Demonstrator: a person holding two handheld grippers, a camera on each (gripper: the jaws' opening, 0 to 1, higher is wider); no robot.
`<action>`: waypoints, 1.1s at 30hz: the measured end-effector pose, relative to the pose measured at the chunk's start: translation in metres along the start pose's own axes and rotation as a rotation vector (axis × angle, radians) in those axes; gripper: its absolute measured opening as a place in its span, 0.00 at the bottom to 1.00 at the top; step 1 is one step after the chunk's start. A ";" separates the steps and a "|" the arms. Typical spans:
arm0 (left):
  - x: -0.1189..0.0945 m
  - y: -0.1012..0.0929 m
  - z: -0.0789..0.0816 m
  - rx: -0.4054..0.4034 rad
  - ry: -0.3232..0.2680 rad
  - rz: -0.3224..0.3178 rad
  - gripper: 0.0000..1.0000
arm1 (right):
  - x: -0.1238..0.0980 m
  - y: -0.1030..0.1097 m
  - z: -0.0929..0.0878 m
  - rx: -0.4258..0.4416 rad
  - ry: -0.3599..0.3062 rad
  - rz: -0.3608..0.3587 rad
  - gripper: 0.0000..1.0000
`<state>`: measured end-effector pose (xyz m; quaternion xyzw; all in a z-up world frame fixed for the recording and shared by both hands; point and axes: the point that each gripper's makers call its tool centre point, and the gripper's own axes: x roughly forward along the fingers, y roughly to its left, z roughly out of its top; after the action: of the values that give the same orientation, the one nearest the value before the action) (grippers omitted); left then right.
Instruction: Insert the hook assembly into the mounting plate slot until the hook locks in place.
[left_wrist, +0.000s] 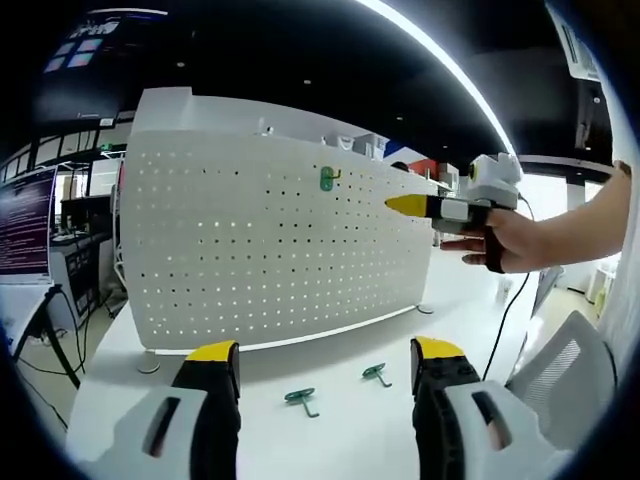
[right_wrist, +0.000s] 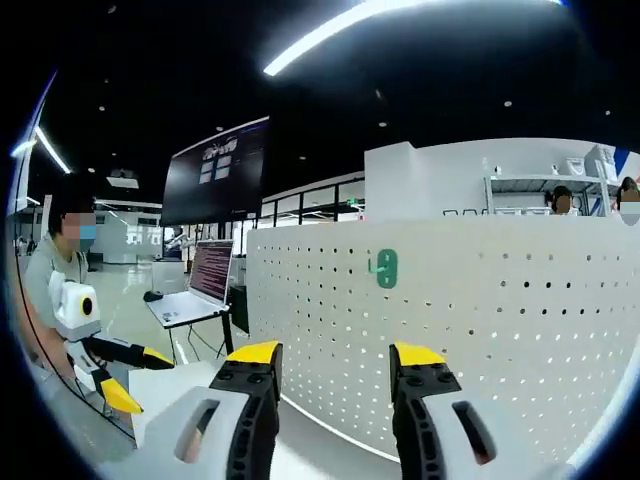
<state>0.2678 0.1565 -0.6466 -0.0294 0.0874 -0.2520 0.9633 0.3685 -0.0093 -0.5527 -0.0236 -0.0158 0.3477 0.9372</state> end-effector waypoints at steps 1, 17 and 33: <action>0.000 0.000 0.000 -0.001 0.000 0.001 0.71 | -0.004 0.001 -0.001 0.002 0.002 0.004 0.42; -0.001 -0.004 0.003 0.011 -0.007 -0.004 0.72 | -0.056 0.009 -0.028 0.010 0.044 -0.006 0.44; -0.002 -0.004 0.007 0.020 -0.010 -0.010 0.73 | -0.097 0.012 -0.043 0.029 0.058 -0.028 0.45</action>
<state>0.2656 0.1539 -0.6390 -0.0215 0.0799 -0.2577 0.9627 0.2892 -0.0644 -0.5978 -0.0199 0.0159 0.3339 0.9423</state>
